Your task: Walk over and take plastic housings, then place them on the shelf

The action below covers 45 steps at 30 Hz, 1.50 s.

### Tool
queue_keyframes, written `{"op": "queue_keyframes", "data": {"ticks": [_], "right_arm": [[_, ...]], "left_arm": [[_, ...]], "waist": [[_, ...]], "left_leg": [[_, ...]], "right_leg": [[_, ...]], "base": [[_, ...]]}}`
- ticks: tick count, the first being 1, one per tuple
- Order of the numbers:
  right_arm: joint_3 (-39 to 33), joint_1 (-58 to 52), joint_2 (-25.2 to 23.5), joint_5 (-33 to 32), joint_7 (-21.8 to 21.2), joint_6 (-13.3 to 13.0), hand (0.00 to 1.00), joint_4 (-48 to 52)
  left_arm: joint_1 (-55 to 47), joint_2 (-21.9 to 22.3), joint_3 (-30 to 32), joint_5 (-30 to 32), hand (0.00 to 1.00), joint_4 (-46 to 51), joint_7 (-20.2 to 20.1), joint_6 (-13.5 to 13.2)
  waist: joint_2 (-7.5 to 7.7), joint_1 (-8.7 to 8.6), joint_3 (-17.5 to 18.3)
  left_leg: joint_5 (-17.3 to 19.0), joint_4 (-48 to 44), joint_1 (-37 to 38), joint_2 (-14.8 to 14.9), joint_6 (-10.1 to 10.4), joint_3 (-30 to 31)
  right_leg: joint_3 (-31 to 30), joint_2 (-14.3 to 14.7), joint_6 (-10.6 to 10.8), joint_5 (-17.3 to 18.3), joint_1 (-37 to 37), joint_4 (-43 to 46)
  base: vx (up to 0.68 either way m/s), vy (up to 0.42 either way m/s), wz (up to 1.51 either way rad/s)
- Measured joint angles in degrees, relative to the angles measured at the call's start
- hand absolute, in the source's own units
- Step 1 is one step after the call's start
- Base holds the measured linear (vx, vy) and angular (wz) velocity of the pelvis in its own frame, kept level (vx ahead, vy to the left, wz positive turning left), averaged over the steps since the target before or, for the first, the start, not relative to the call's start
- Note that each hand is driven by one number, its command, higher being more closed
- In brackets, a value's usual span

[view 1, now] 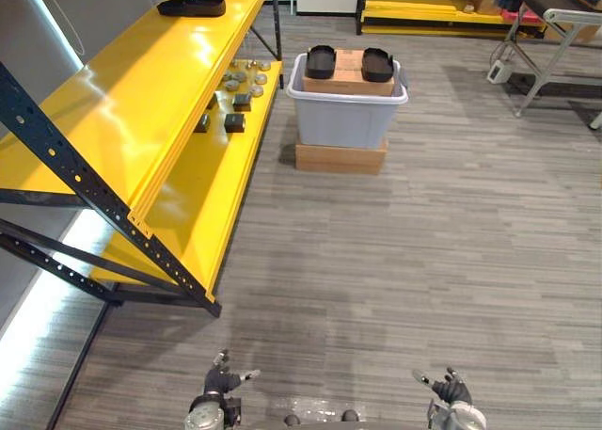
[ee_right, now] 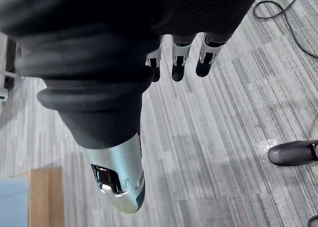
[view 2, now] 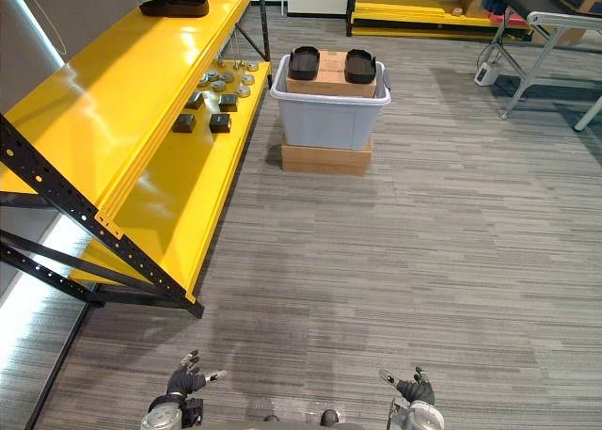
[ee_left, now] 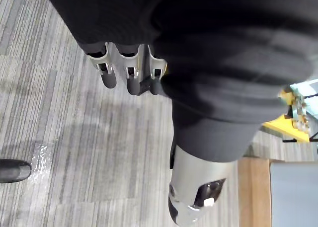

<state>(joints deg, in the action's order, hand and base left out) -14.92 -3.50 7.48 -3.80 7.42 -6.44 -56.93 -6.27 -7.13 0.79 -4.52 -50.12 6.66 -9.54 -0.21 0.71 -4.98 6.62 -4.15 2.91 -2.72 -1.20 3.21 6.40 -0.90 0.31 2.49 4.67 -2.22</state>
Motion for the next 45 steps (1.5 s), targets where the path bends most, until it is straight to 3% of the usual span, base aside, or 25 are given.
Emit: {"op": "queue_keyframes", "data": {"ticks": [20, 25, 27, 30, 32, 34, 36, 37, 38, 39, 40, 41, 42, 43, 44, 45], "right_arm": [[0.2, 0.8, 1.2, 1.0, 0.2, 0.1, 0.00, 2.2], [-0.5, 1.7, 1.0, -1.4, 0.5, 0.1, 0.00, 5.0], [-1.3, 1.9, 1.1, -2.4, 1.4, 0.1, 0.00, 6.6], [-1.5, 3.1, 0.9, -2.7, 2.3, 0.1, 0.00, 6.9], [-1.5, 2.7, 0.2, -2.9, 2.5, 0.4, 0.00, 8.5], [-1.1, 1.9, -0.2, -2.9, 2.5, 0.4, 0.00, 9.5], [-0.7, 2.2, -0.2, -2.9, 2.5, 0.4, 0.00, 10.0], [-0.7, 3.2, 0.1, -2.9, 2.5, 0.4, 0.00, 10.2], [-0.3, 4.1, 1.1, -2.9, 2.5, 0.4, 0.00, 10.4], [0.1, 4.5, 1.7, -2.9, 2.5, 0.4, 0.00, 10.6], [0.4, 5.3, 2.4, -2.8, 2.5, 0.4, 0.00, 10.8], [0.3, 5.5, 2.5, -2.8, 2.6, 0.4, 0.00, 10.8], [0.4, 5.4, 2.6, -2.8, 2.6, 0.4, 0.00, 10.8], [0.4, 5.4, 2.8, -2.8, 2.6, 0.4, 0.00, 10.8], [0.2, 6.0, 3.2, -2.8, 2.6, 0.5, 0.00, 10.7], [0.4, 6.9, 2.9, -2.8, 2.6, 0.5, 0.00, 10.7]], "left_arm": [[-1.8, 0.0, 2.1, 0.1, 0.00, 1.8, 0.1, -0.4], [-3.0, 0.0, 2.2, 0.0, 0.00, 6.8, 1.1, -0.4], [-3.9, 0.1, 2.2, 0.0, 0.00, 10.0, 1.1, -0.4], [-4.1, 0.1, 2.6, -0.5, 0.00, 13.7, 1.1, -0.7], [-4.0, 0.1, 2.5, -1.0, 0.00, 15.7, 1.1, -0.9], [-4.1, -0.2, 2.5, -1.3, 0.00, 15.9, 1.2, -0.9], [-4.7, -0.4, 2.1, -1.5, 0.00, 15.8, 1.2, -0.9], [-4.5, -0.4, 2.1, -1.6, 0.00, 15.7, 1.3, -0.8], [-3.8, -0.2, 1.9, -1.7, 0.00, 15.5, 1.3, -0.8], [-3.3, 0.0, 1.7, -1.7, 0.00, 15.2, 1.5, -0.8], [-2.3, -0.2, 1.3, -1.7, 0.00, 14.6, 2.2, -0.8], [-1.6, -0.7, 1.0, -1.6, 0.00, 13.7, 2.5, -0.9], [-1.4, -1.0, 0.9, -1.6, 0.00, 13.3, 2.5, -0.8], [-1.5, -0.6, 0.9, -1.6, 0.00, 12.8, 2.5, -0.8], [-0.7, 0.1, 1.0, -1.6, 0.00, 12.4, 2.5, -0.9], [0.4, 0.1, 1.1, -1.6, 0.00, 12.1, 2.5, -0.9]], "waist": [[-0.58, -0.03, -1.1], [-0.99, 0.05, -1.8], [-1.66, 0.05, -2.2], [-2.03, 0.09, -2.7], [-1.85, 0.01, -4.7], [-1.18, 0.01, -5.5], [-1.45, 0.11, -5.9], [-1.52, -0.26, -6.4], [-2.73, -0.73, -7.2], [-2.76, -0.89, -7.3], [-2.88, -1.51, -7.7], [-1.93, -1.85, -7.7], [-1.34, -2.19, -7.5], [-1.60, -3.23, -7.4], [-3.34, -3.19, -7.1], [-3.57, -3.00, -7.2]], "left_leg": [[0.3, 0.2, -0.9, 0.2, -0.2, 0.0], [3.1, -3.1, -3.3, 0.8, -0.8, -2.1], [5.6, -6.9, -4.9, 1.1, -1.3, -3.1], [9.2, -11.2, -6.1, 0.8, -2.6, -5.2], [11.6, -12.7, -3.6, 0.2, -4.0, -5.5], [13.5, -12.7, -0.9, -0.5, -4.4, -5.3], [15.0, -12.3, 1.1, -0.3, -4.2, -5.2], [15.3, -11.2, 2.5, 0.7, -3.7, -4.9], [15.6, -9.6, 4.2, 2.4, -3.0, -4.6], [15.7, -8.9, 5.1, 3.4, -2.5, -4.4], [15.4, -8.0, 6.6, 4.3, -0.6, -3.5], [15.6, -7.8, 8.3, 4.2, 0.7, -2.2], [16.1, -8.1, 9.3, 4.2, 1.6, -1.4], [16.8, -9.6, 10.8, 5.2, 2.8, 0.4], [15.9, -12.6, 9.3, 7.2, 4.4, 0.8], [12.8, -17.6, 7.0, 7.8, 7.1, 0.9]], "right_leg": [[-0.7, 0.2, 0.2, -0.3, -1.6, 0.2], [-3.4, 0.8, 0.7, 0.6, -3.9, 1.8], [-4.1, 0.9, 1.2, 2.8, -5.9, 5.6], [-5.9, 0.2, 3.7, 9.2, -12.3, 19.6], [-3.9, -1.7, 5.0, 11.6, -18.8, 37.7], [0.2, -4.5, 4.0, 14.2, -22.4, 46.2], [3.8, -5.6, 3.7, 15.5, -26.2, 44.9], [5.0, -5.1, 3.7, 15.3, -28.7, 41.4], [6.5, -3.8, 3.3, 13.3, -31.4, 36.2], [7.1, -2.7, 3.1, 11.1, -32.5, 32.4], [7.4, -1.5, 3.0, 5.1, -34.0, 23.1], [7.4, -1.1, 1.6, -0.2, -34.6, 16.8], [7.6, -1.0, 0.6, -3.1, -34.5, 14.7], [7.6, -1.2, -4.4, -13.2, -34.2, 16.2], [8.7, 0.1, -6.3, -10.2, -35.1, 19.3], [9.3, 0.9, -6.5, -7.8, -35.0, 21.0]], "base": [[0.00, -0.002, -0.02], [0.06, 0.016, -0.27], [0.09, 0.044, -0.27], [0.10, 0.081, -0.31], [0.14, 0.101, 0.00], [0.21, 0.087, 0.00], [0.29, 0.071, -0.04], [0.38, 0.019, 0.16], [0.51, -0.015, 0.20], [0.56, -0.050, 0.30], [0.64, -0.101, 0.37], [0.58, -0.124, 0.43], [0.64, -0.184, 0.55], [0.64, -0.199, 0.34], [0.64, -0.213, 0.26], [0.64, -0.239, -0.05]]}}
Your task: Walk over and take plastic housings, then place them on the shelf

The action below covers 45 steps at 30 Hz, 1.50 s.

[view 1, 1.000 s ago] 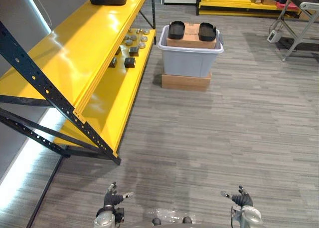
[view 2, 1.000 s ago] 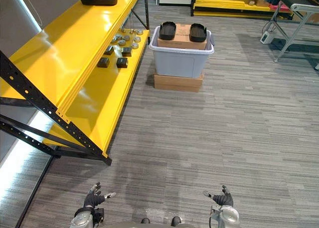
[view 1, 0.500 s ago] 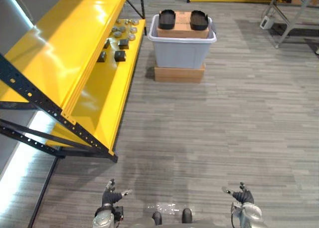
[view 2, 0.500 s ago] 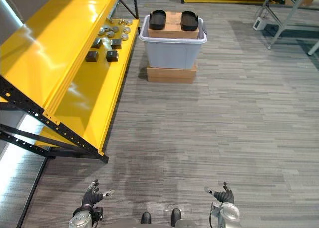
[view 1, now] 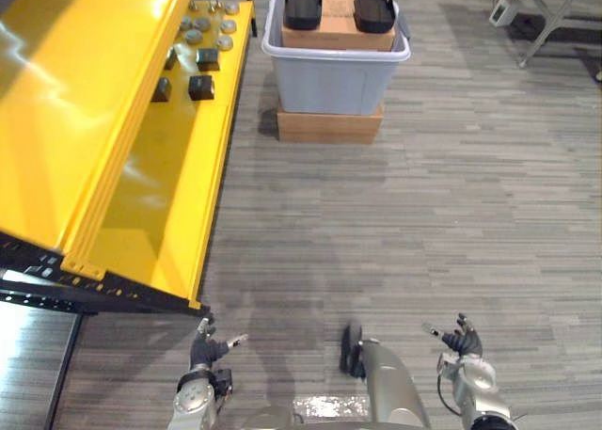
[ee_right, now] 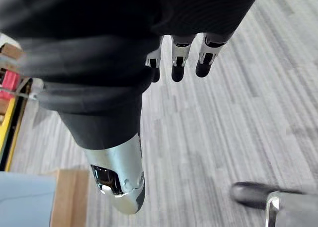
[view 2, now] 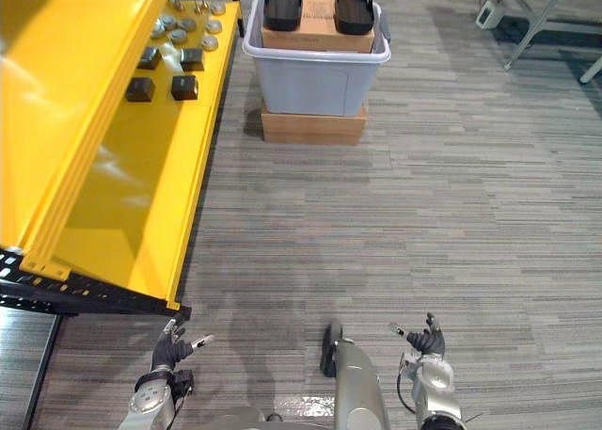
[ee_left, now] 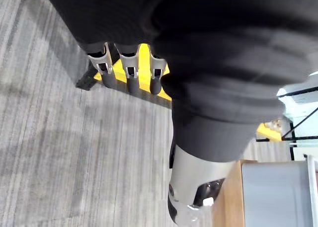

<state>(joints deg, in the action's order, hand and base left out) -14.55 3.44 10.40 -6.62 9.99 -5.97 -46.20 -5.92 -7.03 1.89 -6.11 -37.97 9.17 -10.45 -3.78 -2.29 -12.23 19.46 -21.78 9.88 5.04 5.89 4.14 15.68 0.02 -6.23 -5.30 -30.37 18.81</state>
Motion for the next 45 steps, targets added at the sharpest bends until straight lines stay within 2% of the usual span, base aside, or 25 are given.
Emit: {"op": "queue_keyframes", "data": {"ticks": [2, 3, 5, 7, 9, 11, 13, 14, 15, 17, 18, 20, 21, 22, 24, 25, 27, 30, 31, 32, 34, 36, 38, 40, 45], "right_arm": [[2.2, 0.8, -0.2, 0.0, 0.0, 0.0, 0.00, 0.0], [4.5, 0.8, -0.5, 0.0, 0.0, -0.2, 0.00, 0.0], [5.2, 0.9, -1.3, -0.2, 0.0, -0.5, 0.00, 0.0], [5.2, 1.5, -1.6, -0.8, 0.1, -0.5, 0.00, 0.0], [5.1, 2.0, -1.6, -1.1, 0.1, -0.6, 0.00, -0.2], [5.1, 2.4, -1.6, -1.8, 0.1, -0.4, 0.00, -1.4], [3.5, 2.6, -1.5, -1.8, 0.4, -0.3, 0.00, -2.6], [2.9, 2.6, -1.2, -1.8, 1.2, -0.3, 0.00, -2.8], [2.6, 2.6, -1.1, -1.8, 1.4, -0.3, 0.00, -3.0], [2.6, 1.2, -2.5, -1.8, 1.5, -0.2, 0.00, -3.1], [2.5, 0.6, -2.9, -1.7, 1.5, -0.2, 0.00, -3.1], [0.8, -0.6, -4.3, -1.6, 1.2, -0.1, 0.00, -3.6], [0.8, -1.5, -4.8, -1.3, 1.0, 0.0, 0.00, -3.8], [1.0, -2.6, -5.2, -0.6, 1.0, 0.0, 0.00, -3.8], [1.6, -3.7, -6.2, -0.4, 1.0, 0.0, 0.00, -3.4], [1.6, -3.9, -6.3, -0.4, 1.0, 0.0, 0.00, -3.1], [1.7, -5.0, -7.0, -0.4, 1.0, -0.1, 0.00, -1.7], [1.7, -4.9, -7.2, -0.4, 1.0, -0.1, 0.00, -2.1], [1.9, -4.9, -7.3, -0.4, 1.0, 0.0, 0.00, -2.6], [2.1, -5.0, -7.3, -0.4, 1.0, 0.0, 0.00, -3.1], [2.1, -5.1, -7.1, -0.5, 1.0, 0.1, 0.00, -4.9], [2.1, -4.9, -6.8, -0.5, 1.0, 0.1, 0.00, -5.0], [2.8, -4.0, -6.7, -0.6, 1.1, -0.1, 0.00, -3.6], [3.5, -3.8, -7.1, -0.8, 1.1, -0.2, 0.00, -3.5], [1.5, -2.9, -6.6, -1.8, 1.2, -0.5, 0.00, -2.5]], "left_arm": [[0.0, 0.6, 1.0, -0.1, 0.00, -1.2, 0.0, 0.1], [-0.6, 0.7, 1.6, -0.1, 0.00, -1.4, -0.1, 0.0], [-0.4, 0.7, 1.6, -0.1, 0.00, -1.4, -0.2, 0.0], [-0.3, 1.3, 1.5, -0.2, 0.00, -1.3, -0.2, 0.0], [-0.6, 1.9, 1.5, -0.5, 0.00, -1.3, -0.2, 0.1], [-0.9, 1.9, 1.2, -0.7, 0.00, -1.3, -0.2, 0.1], [-0.9, 2.6, 1.0, -0.7, 0.00, -1.1, -0.2, 0.1], [-1.0, 3.4, 1.0, -0.7, 0.00, -1.1, -0.2, 0.2], [-1.0, 3.6, 1.0, -0.7, 0.00, -1.2, -0.2, 0.2], [-2.1, 3.4, 1.4, -0.7, 0.00, -2.1, -0.2, 0.2], [-1.8, 3.5, 1.4, -0.7, 0.00, -2.3, -0.1, 0.3], [-1.9, 4.1, 0.8, -0.8, 0.00, -2.7, -0.2, 0.3], [-1.9, 3.9, 0.6, -1.1, 0.00, -3.2, -0.2, 0.6], [-1.7, 3.7, 0.2, -1.1, 0.00, -3.1, -0.1, 0.7], [-1.3, 3.5, 0.2, -1.1, 0.00, -2.7, 0.0, 0.7], [-1.3, 3.5, 0.2, -1.1, 0.00, -2.5, 0.0, 0.7], [-1.3, 3.4, 0.5, -1.9, 0.00, -1.8, 0.2, 0.6], [-1.8, 3.4, 0.8, -2.2, 0.00, -2.1, 0.9, 0.7], [-1.9, 2.9, 0.9, -2.2, 0.00, -2.2, 0.9, 0.7], [-1.9, 2.2, 0.8, -2.2, 0.00, -2.3, 1.0, 0.7], [-1.9, 1.4, 0.9, -2.2, 0.00, -3.5, 1.0, 0.7], [-2.1, 1.9, 1.2, -2.2, 0.00, -4.3, 1.0, 0.7], [-1.8, 4.3, 2.9, -2.2, 0.00, -4.3, 1.0, 0.7], [-2.2, 5.0, 2.6, -2.2, 0.00, -4.8, 0.9, 0.7], [-1.6, 6.3, 2.0, -2.2, 0.00, -5.3, 0.8, 0.7]], "waist": [[-0.22, 0.08, -0.2], [-0.43, 0.64, -0.5], [0.20, 1.65, -0.8], [1.49, 3.45, -1.2], [1.59, 4.63, -1.4], [2.28, 4.82, -2.2], [2.18, 4.90, -2.1], [1.77, 5.73, -2.1], [1.18, 6.33, -1.9], [2.82, 6.59, -0.5], [3.63, 6.35, -0.2], [4.31, 6.40, 0.0], [4.57, 6.13, 0.2], [4.68, 6.17, 0.3], [4.39, 5.93, 0.4], [4.40, 5.83, 0.4], [4.42, 5.21, 0.5], [4.40, 4.62, 0.6], [4.60, 4.54, 1.0], [6.17, 4.42, 1.7], [7.18, 3.99, 2.9], [5.17, 3.48, 3.9], [2.95, 3.60, 3.0], [2.63, 4.81, 2.9], [2.36, 4.67, 2.9]], "left_leg": [[-15.7, -17.2, -6.1, 0.6, -2.1, -0.2], [-19.3, -32.9, -11.5, 3.4, -2.3, -0.8], [-15.4, -45.7, -18.0, 6.0, -5.1, -3.4], [-11.6, -49.9, -25.5, 5.8, -6.5, -6.0], [-8.2, -45.3, -32.2, 4.0, -5.7, -6.9], [-6.9, -24.9, -35.3, -0.1, -5.5, -8.5], [-10.2, -3.3, -34.6, -3.0, -3.4, -9.1], [-13.9, 7.7, -34.3, -4.1, -4.0, -8.9], [-15.9, 9.9, -34.1, -4.1, -4.9, -8.7], [-24.6, 7.9, -33.2, -5.7, -9.8, -9.3], [-22.8, 6.7, -33.1, -6.6, -10.3, -9.7], [-18.3, 4.6, -29.5, -7.7, -11.4, -10.8], [-16.0, 3.6, -27.0, -8.6, -11.9, -10.7], [-12.9, 2.2, -23.7, -9.5, -12.6, -10.5], [-9.3, 2.2, -17.3, -9.6, -13.1, -8.6], [-8.9, 2.5, -16.5, -9.6, -13.2, -8.4], [-6.9, 4.3, -11.9, -8.8, -12.9, -6.0], [-5.2, 7.9, -5.1, -6.9, -11.0, -4.0], [-4.6, 8.5, -4.7, -6.8, -10.0, -3.5], [-3.8, 9.2, -3.8, -6.9, -8.8, -2.7], [-2.2, 9.3, -2.4, -6.5, -6.6, -0.3], [-1.3, 5.2, -3.2, -3.3, -5.0, 1.0], [-1.9, -17.6, -13.0, 0.6, -1.6, -1.8], [-1.4, -25.0, -16.5, 3.6, -1.6, -4.6], [-3.9, -3.0, -19.2, 4.0, 0.1, -5.2]], "right_leg": [[-0.2, 2.5, -1.0, 4.2, 6.7, -1.8], [-0.9, 5.5, -1.7, 5.4, 15.3, -7.3], [-2.0, 7.3, -2.4, 6.0, 22.4, -11.4], [-4.7, 7.7, -2.9, 6.5, 28.4, -15.4], [-6.6, 7.6, -2.6, 7.9, 32.8, -18.3], [-8.0, 6.1, -1.7, 11.3, 37.3, -19.2], [-8.3, 5.2, -0.1, 13.6, 39.6, -19.6], [-9.5, 5.2, 1.4, 15.0, 41.2, -20.3], [-10.0, 5.1, 2.4, 15.7, 42.1, -20.3], [-11.4, 2.9, 6.3, 19.1, 44.0, -17.4], [-11.3, 1.8, 6.7, 20.1, 43.0, -14.4], [-11.2, -1.3, 11.3, 21.2, 36.6, 6.2], [-10.9, -3.0, 14.4, 19.4, 33.5, 16.9], [-10.8, -5.0, 15.5, 18.7, 29.6, 29.9], [-6.9, -8.8, 11.6, 19.8, 22.5, 42.7], [-6.2, -9.2, 10.7, 20.1, 21.7, 43.0], [-3.7, -10.2, 9.0, 21.4, 16.5, 39.7], [-1.9, -7.8, 10.1, 19.8, 13.5, 15.1], [-3.4, -6.5, 10.3, 16.6, 13.2, 6.1], [-5.5, -5.9, 10.2, 12.6, 13.0, -1.2], [-6.9, -5.1, 7.3, 2.7, 13.7, -3.5], [-4.2, -3.1, 4.8, 4.0, 15.5, -3.8], [-2.3, 0.0, 3.3, 5.2, 21.5, -8.4], [-2.1, 1.3, 2.3, 5.8, 26.5, -10.8], [-3.3, 0.1, 3.7, 6.6, 31.2, -14.3]], "base": [[0.70, -0.261, -0.10], [0.72, -0.235, -0.17], [0.70, -0.234, -0.21], [0.55, -0.153, -0.43], [0.46, -0.055, -0.41], [0.50, 0.013, -0.20], [0.55, 0.076, -0.18], [0.51, 0.084, -0.40], [0.67, 0.157, -0.59], [0.68, 0.178, -0.35], [0.62, 0.167, -0.10], [0.55, 0.159, -0.13], [0.60, 0.167, 0.03], [0.70, 0.176, 0.15], [0.59, 0.125, 0.20], [0.47, 0.071, 0.31], [0.37, 0.017, 0.43], [0.48, -0.101, 0.39], [0.41, -0.143, 0.48], [0.32, -0.144, 0.52], [0.43, -0.240, 0.69], [0.59, -0.330, 0.55], [0.46, -0.258, 0.30], [0.35, -0.152, -0.09], [0.24, -0.005, -0.19]]}}
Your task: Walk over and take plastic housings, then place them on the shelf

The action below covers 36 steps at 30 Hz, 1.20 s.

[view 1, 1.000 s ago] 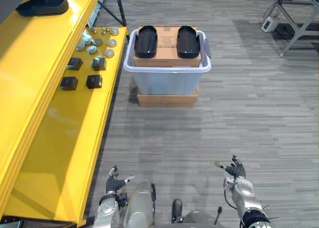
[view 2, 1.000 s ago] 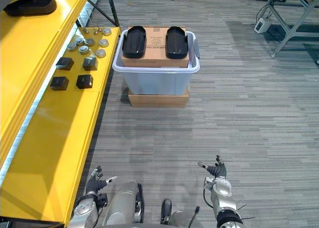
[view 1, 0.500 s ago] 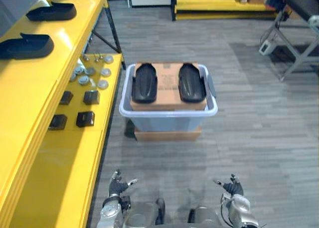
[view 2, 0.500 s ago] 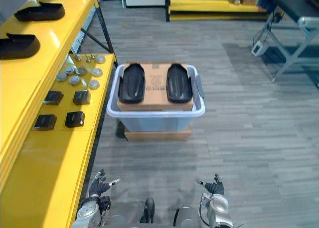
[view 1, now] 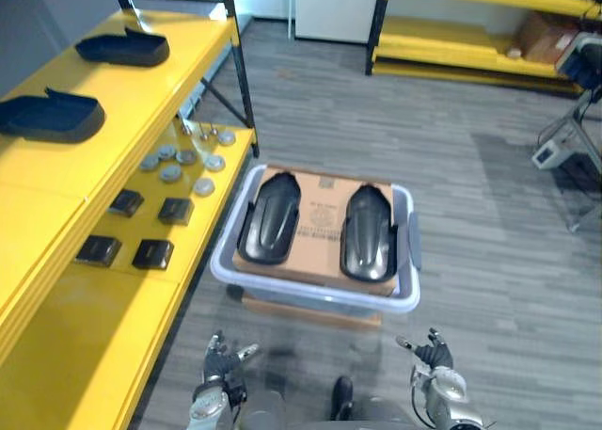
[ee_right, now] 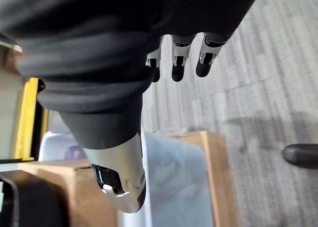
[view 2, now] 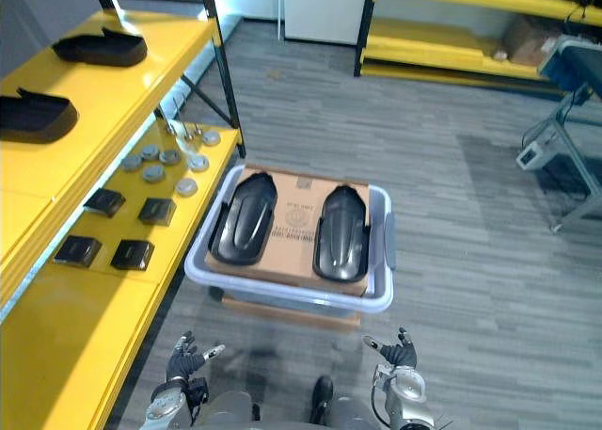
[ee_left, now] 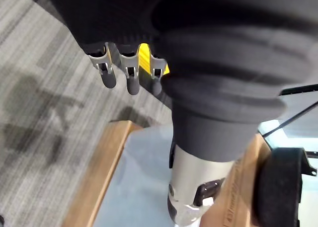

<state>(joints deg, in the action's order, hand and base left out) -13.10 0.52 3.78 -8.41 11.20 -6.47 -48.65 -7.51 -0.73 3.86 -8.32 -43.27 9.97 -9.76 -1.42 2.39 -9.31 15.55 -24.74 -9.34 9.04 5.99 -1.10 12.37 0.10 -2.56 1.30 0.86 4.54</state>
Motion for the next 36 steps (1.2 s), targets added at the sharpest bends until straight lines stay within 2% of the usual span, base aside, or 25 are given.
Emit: {"op": "queue_keyframes", "data": {"ticks": [1, 2, 3, 6, 8, 12, 14, 19, 26, 31, 36], "right_arm": [[-0.6, -0.8, 0.9, 0.0, 0.2, 0.0, 0.00, 0.0], [-0.7, -1.4, 1.1, 0.0, 0.4, 0.3, 0.00, -0.3], [-0.7, -2.2, 1.0, 0.0, 0.5, 0.3, 0.00, -0.3], [-0.7, -3.4, 0.6, 0.1, 1.2, 0.4, 0.00, 0.2], [-1.0, -3.3, 0.6, 0.2, 1.2, 0.4, 0.00, 1.6], [-2.8, -3.4, 1.5, 2.5, 2.0, 0.4, 0.00, 12.6], [-2.8, -3.5, 2.4, 5.2, 2.8, 0.3, 0.00, 22.4], [-2.7, -4.1, 3.3, 11.4, 3.7, 0.1, 0.00, 32.1], [-1.7, -3.5, 3.8, 18.6, 5.2, 0.8, 0.00, 32.4], [0.6, 2.9, 6.3, 21.9, 7.7, 2.7, 0.00, 30.3], [0.8, 11.7, 7.6, 22.0, 9.1, 4.3, 0.00, 20.6]], "left_arm": [[0.4, 0.0, -0.7, 0.0, 0.00, -0.8, 0.0, 0.0], [1.2, -0.6, -1.3, 0.0, 0.00, -2.1, 0.0, 0.0], [1.2, -0.9, -1.6, 0.0, 0.00, -2.3, 0.0, 0.0], [1.2, -3.2, -1.9, 0.1, 0.00, -2.4, 0.0, 0.0], [1.0, -3.7, -1.9, 0.1, 0.00, -2.4, 0.0, 0.0], [0.0, -5.5, -1.7, 0.1, 0.00, -2.1, 0.1, 0.0], [-0.7, -6.4, -1.6, 0.2, 0.00, -1.3, 0.1, 0.0], [-2.7, -6.8, -1.4, 1.3, 0.00, -0.2, 0.1, -0.1], [-2.9, -6.7, -1.5, 2.4, 0.00, 0.0, 0.1, -0.2], [-3.0, -6.6, -1.9, 2.4, 0.00, 0.0, 0.0, -0.3], [-2.6, -6.5, -2.1, 2.3, 0.00, 0.6, 0.1, -0.7]], "waist": [[-1.63, -0.26, 0.2], [-2.04, -0.06, 0.0], [-1.53, -0.07, 0.2], [0.54, -0.20, 0.5], [0.72, -0.27, 0.5], [0.96, -0.50, 0.5], [1.33, -1.17, 0.6], [2.33, -1.49, 1.1], [2.59, -1.50, 1.2], [2.18, -1.49, 1.0], [1.49, 0.32, -1.4]], "left_leg": [[-6.4, 5.4, 0.1, 0.2, -0.2, 1.2], [-8.3, 6.0, 1.0, 0.0, -0.4, 1.6], [-8.3, 7.1, 1.9, -0.6, -0.4, 1.2], [-9.8, 12.1, 4.8, -3.4, -2.2, -0.8], [-10.1, 13.2, 5.4, -4.2, -2.6, -1.0], [-10.5, 15.8, 6.1, -5.2, -3.3, -3.3], [-10.8, 17.0, 6.3, -5.8, -3.6, -4.6], [-10.5, 18.0, 7.2, -6.2, -4.0, -6.2], [-10.5, 18.4, 7.2, -6.2, -4.0, -6.2], [-11.7, 18.9, 5.1, -7.2, -4.9, -5.0], [-12.9, 18.9, 3.0, -8.1, -5.4, -3.2]], "right_leg": [[-0.1, 0.7, 1.0, 0.6, 0.4, 0.0], [-0.9, 0.3, 1.9, 1.0, 1.3, 0.0], [-1.3, -0.3, 2.5, 1.3, 1.4, 0.0], [-2.5, -3.3, 4.3, 1.9, 1.3, -0.1], [-3.1, -4.0, 4.8, 1.8, 1.4, -0.4], [-5.3, -5.0, 6.0, 1.0, 0.6, -1.8], [-6.6, -5.1, 6.5, 0.5, -0.3, -2.5], [-8.4, -5.4, 7.1, 0.1, -0.4, -3.2], [-8.7, -5.3, 7.1, -0.2, -0.5, -3.7], [-7.7, -5.8, 7.1, -0.8, -2.3, -3.8], [-6.0, -6.5, 7.4, -1.4, -3.3, -3.8]], "base": [[0.16, 0.155, -0.17], [0.19, 0.192, -0.12], [0.16, 0.191, -0.05], [0.11, 0.125, -0.09], [0.06, 0.075, -0.16], [0.04, 0.067, -0.24], [0.04, 0.042, -0.25], [0.04, 0.032, -0.18], [-0.01, 0.000, -0.02], [-0.06, 0.013, 0.09], [-0.06, 0.021, 0.22]]}}
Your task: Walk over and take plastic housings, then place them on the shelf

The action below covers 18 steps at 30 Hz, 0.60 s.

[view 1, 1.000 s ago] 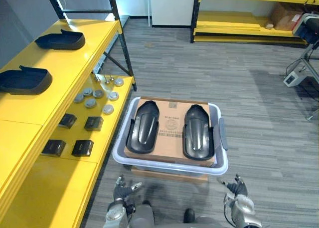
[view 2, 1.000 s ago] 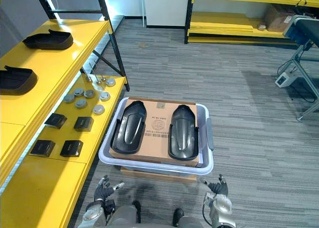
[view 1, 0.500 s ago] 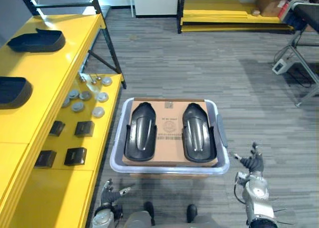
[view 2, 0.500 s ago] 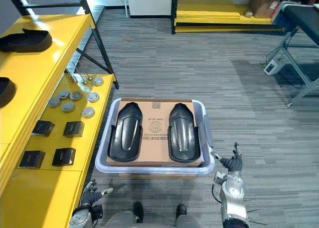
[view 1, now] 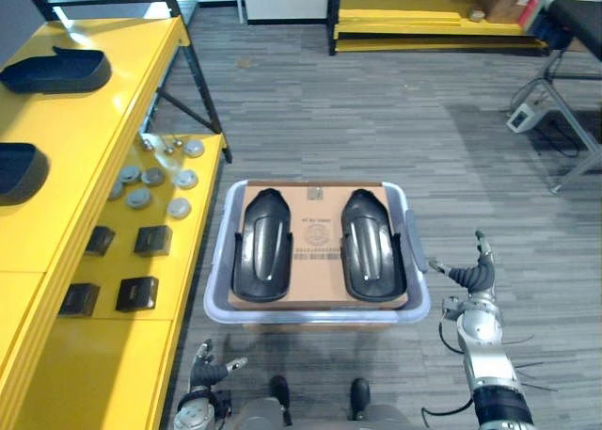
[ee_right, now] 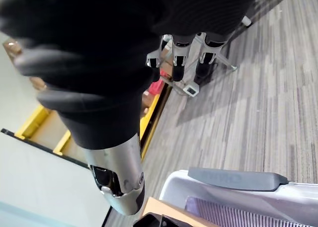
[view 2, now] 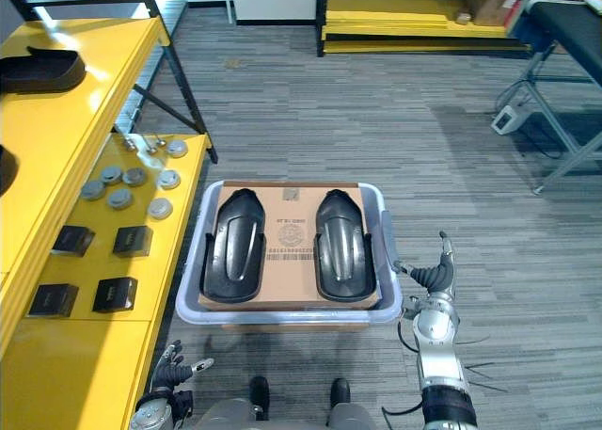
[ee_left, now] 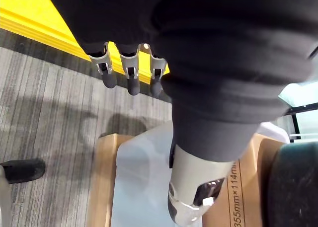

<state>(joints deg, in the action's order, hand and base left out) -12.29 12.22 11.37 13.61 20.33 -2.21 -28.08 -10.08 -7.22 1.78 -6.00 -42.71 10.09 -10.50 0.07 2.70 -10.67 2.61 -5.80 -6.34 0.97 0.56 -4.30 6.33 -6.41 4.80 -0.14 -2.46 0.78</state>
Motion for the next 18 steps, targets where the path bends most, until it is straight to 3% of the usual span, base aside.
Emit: {"op": "queue_keyframes", "data": {"ticks": [3, 8, 11, 15, 16, 18], "right_arm": [[0.7, 6.2, 0.2, -0.1, 0.9, 0.8, 0.00, -5.2], [1.5, 16.9, 0.7, -2.1, 1.1, 1.5, 0.00, -14.0], [1.3, 19.9, 1.9, -2.8, 2.5, 1.5, 0.00, -17.9], [-1.2, 23.6, 2.6, -5.1, 5.0, 2.3, 0.00, -22.7], [-1.5, 23.8, 2.7, -5.2, 5.5, 2.4, 1.00, -23.1], [-2.6, 25.0, 2.6, -6.4, 6.7, 2.6, 1.00, -24.8]], "left_arm": [[0.4, 0.0, -0.1, -0.2, 0.00, 0.7, 0.1, -0.1], [1.2, 0.3, -2.4, -1.2, 0.00, 1.6, 0.7, -0.1], [3.4, 0.4, -2.9, -2.3, 0.00, 1.7, 1.5, -0.8], [5.3, 0.4, -4.4, -2.5, 0.00, 1.7, 2.7, -1.3], [5.4, 0.4, -4.6, -2.5, 0.00, 1.7, 2.8, -1.3], [5.6, 0.4, -4.9, -3.1, 0.00, 1.7, 2.9, -1.4]], "waist": [[-0.07, 1.28, -2.9], [-0.48, 1.62, -7.5], [-0.73, 2.70, -8.8], [-1.10, 2.70, -9.8], [-1.10, 2.72, -9.8], [-1.09, 2.81, -9.8]], "left_leg": [[-1.1, -0.3, -2.7, -0.3, -0.3, 1.1], [-2.4, -1.2, -6.2, -1.0, -0.9, 2.8], [-3.1, -1.0, -7.5, -1.4, -1.2, 3.1], [-4.3, 0.2, -8.1, -2.1, -1.5, 3.9], [-4.4, 0.3, -8.0, -2.1, -1.5, 3.9], [-5.1, 1.4, -7.9, -2.1, -1.3, 4.2]], "right_leg": [[1.1, -0.2, -0.1, -1.0, -2.0, -0.1], [2.6, -0.9, 0.3, -2.1, -4.1, -0.1], [2.9, -1.4, 0.4, -2.5, -5.3, 0.0], [3.5, -1.9, 0.6, -2.7, -6.0, 0.0], [3.5, -1.9, 0.6, -2.8, -6.0, 0.0], [3.8, -1.9, 0.5, -2.8, -6.4, 0.0]], "base": [[-0.09, 0.015, 0.20], [-0.08, 0.029, 0.19], [-0.08, 0.040, 0.09], [-0.06, 0.044, 0.11], [-0.03, 0.026, 0.08], [-0.01, 0.004, 0.05]]}}
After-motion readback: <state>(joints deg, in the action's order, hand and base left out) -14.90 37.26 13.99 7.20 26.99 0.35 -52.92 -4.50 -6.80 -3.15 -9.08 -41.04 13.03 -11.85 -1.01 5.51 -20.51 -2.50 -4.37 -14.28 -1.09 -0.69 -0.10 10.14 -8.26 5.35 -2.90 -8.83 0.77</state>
